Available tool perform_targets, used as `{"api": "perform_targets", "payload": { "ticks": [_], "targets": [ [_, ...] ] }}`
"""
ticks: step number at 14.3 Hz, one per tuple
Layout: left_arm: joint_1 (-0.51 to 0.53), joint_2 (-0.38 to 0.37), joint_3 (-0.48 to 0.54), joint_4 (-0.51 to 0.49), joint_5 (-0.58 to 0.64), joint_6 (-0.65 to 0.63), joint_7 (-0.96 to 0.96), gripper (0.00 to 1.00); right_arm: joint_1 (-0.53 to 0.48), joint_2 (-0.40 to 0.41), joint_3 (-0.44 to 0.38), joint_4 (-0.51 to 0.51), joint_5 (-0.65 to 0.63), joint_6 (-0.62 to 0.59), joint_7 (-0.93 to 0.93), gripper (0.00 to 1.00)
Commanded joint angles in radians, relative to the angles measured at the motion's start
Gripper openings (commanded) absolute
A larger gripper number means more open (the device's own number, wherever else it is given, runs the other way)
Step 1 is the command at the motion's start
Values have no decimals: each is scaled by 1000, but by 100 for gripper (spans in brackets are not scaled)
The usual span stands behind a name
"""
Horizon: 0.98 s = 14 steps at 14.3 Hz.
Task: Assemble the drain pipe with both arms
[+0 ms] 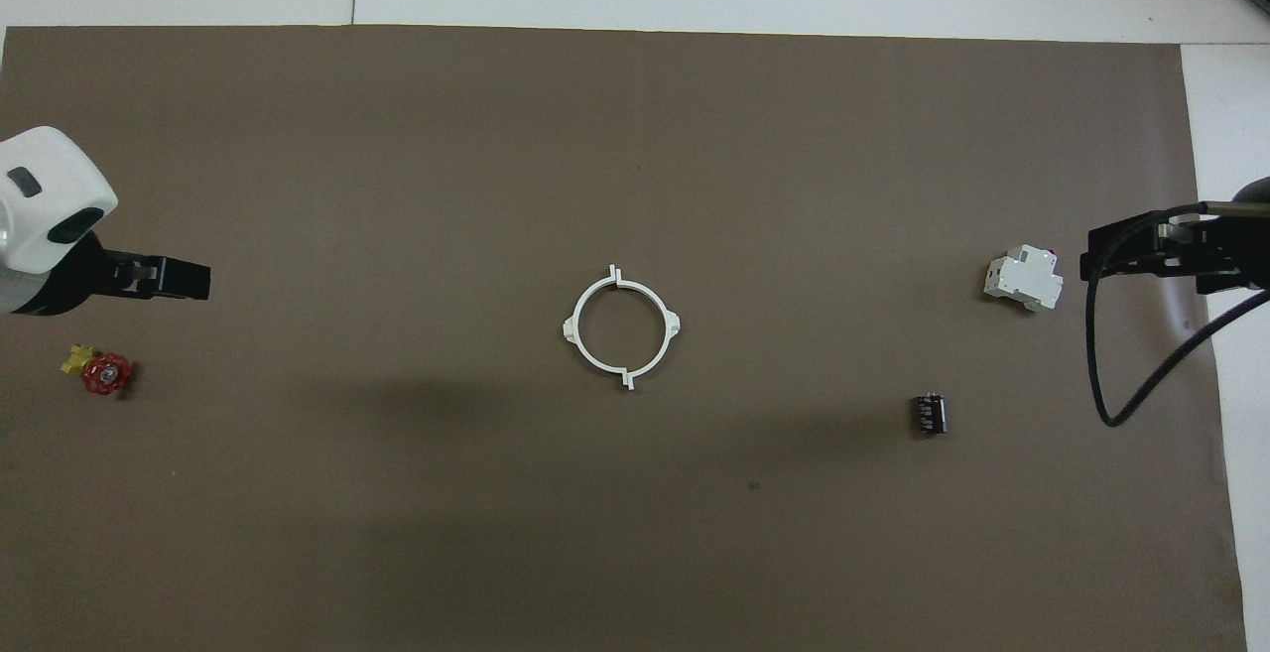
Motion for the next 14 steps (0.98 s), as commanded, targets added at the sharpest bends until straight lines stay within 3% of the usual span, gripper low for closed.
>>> {"api": "perform_targets", "payload": {
  "ticks": [1, 5, 7, 11, 14],
  "targets": [
    [35, 55, -6, 167, -26, -127, 36, 100, -3, -8, 2, -7, 2, 1, -17, 100],
    [84, 139, -6, 397, -54, -320, 96, 100, -4, -8, 2, -7, 2, 1, -17, 100],
    [88, 108, -11, 388, -62, -324, 112, 100, -4, -8, 2, -7, 2, 1, -17, 100],
    [36, 8, -23, 218, -62, -273, 5, 100, -4, -8, 2, -7, 2, 1, -17, 100],
    [37, 24, -23, 248, -60, -245, 15, 100, -4, -8, 2, -7, 2, 1, -17, 100]
  ]
}}
